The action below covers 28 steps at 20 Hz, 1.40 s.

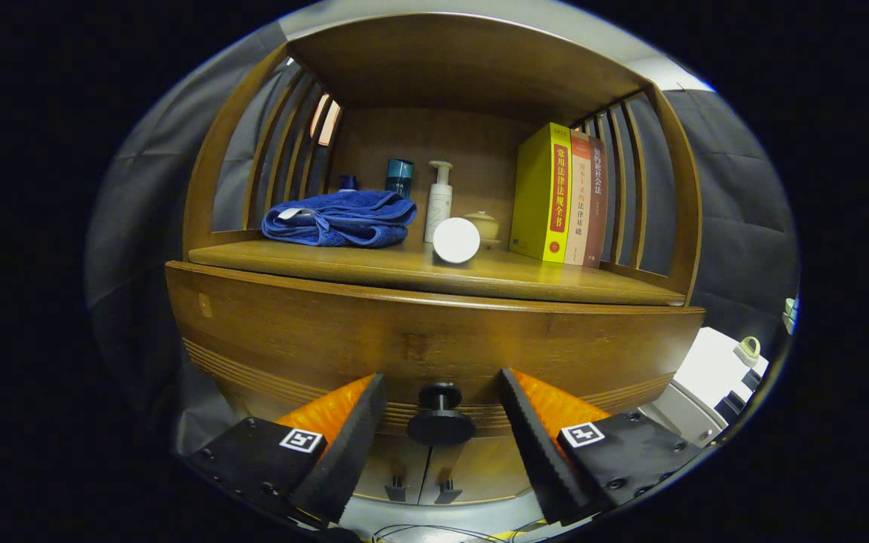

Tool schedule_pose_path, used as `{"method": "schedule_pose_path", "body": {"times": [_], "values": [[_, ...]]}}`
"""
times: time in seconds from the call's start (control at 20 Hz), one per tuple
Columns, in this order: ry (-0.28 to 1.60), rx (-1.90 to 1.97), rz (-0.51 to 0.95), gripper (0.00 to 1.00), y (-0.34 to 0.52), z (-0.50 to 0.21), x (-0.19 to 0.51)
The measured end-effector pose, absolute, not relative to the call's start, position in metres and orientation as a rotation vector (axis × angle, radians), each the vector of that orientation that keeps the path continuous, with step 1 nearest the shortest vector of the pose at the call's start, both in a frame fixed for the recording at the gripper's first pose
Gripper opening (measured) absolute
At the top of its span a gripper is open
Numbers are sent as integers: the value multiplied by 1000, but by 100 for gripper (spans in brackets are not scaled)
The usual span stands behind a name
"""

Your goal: Pull open the drawer, take out the items inside it, and place them on the countertop above the cabinet.

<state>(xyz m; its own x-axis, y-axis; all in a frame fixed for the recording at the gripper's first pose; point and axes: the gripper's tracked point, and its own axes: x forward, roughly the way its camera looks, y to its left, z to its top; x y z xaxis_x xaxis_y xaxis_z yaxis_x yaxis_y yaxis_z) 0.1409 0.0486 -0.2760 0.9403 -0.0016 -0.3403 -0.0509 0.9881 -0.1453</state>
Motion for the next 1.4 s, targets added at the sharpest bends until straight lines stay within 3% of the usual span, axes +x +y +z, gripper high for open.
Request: {"method": "schedule_pose_path", "body": {"times": [0.7,1.4], "values": [[341,-107,16,97,46,-274,157],[123,-47,-21,97,23,-93,42]]}}
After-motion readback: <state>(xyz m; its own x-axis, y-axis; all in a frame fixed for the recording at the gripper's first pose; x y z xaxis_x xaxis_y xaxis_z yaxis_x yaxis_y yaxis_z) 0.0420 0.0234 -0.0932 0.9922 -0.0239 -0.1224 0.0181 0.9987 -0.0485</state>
